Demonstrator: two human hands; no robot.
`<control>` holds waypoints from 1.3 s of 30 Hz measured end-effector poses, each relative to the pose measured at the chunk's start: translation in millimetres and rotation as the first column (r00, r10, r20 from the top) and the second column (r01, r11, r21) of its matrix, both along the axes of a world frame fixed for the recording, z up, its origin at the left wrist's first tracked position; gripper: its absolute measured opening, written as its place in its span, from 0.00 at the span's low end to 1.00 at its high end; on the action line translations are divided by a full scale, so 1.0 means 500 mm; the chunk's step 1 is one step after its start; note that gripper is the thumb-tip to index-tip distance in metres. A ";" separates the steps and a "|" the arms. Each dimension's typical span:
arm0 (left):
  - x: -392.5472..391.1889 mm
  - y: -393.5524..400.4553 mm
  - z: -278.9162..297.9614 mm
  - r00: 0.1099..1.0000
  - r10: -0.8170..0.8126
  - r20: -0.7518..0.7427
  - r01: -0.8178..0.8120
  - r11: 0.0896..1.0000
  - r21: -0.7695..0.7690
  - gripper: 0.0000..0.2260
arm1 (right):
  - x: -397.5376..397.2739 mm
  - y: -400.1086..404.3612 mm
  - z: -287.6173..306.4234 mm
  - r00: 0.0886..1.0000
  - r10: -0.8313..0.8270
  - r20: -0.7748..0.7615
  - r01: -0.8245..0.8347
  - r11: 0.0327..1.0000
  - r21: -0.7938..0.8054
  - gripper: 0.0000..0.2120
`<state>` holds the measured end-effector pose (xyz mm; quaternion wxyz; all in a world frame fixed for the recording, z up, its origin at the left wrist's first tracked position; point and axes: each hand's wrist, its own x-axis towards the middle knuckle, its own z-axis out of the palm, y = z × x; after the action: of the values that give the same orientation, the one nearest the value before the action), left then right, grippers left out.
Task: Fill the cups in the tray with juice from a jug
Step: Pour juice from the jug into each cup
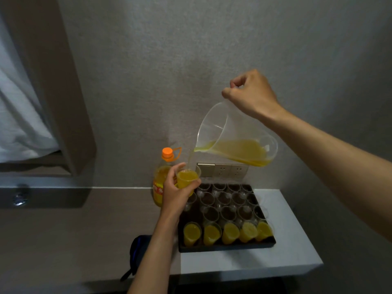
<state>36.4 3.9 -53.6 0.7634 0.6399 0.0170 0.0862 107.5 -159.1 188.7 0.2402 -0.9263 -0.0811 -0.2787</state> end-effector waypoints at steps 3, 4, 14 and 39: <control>0.003 0.001 -0.001 1.000 0.008 -0.004 -0.008 1.000 0.009 0.24 | 0.002 -0.001 -0.002 1.000 0.008 0.000 -0.008 1.000 0.004 0.19; 0.003 0.002 0.000 1.000 0.006 -0.005 -0.006 1.000 0.012 0.24 | 0.002 -0.002 -0.002 1.000 0.006 -0.002 -0.006 1.000 0.002 0.19; 0.008 -0.005 -0.001 1.000 -0.006 -0.018 0.006 1.000 0.015 0.23 | 0.008 -0.013 -0.008 1.000 0.005 -0.010 -0.005 1.000 -0.001 0.19; -0.004 -0.035 0.005 0.999 -0.049 -0.007 0.049 0.998 0.037 0.23 | 0.006 -0.022 -0.040 0.997 -0.012 -0.073 0.013 1.000 0.005 0.14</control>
<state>34.2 -13.8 -51.1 0.7534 0.6543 0.0022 0.0658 110.3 -170.0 168.8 0.2439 -0.9356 -0.0656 -0.2466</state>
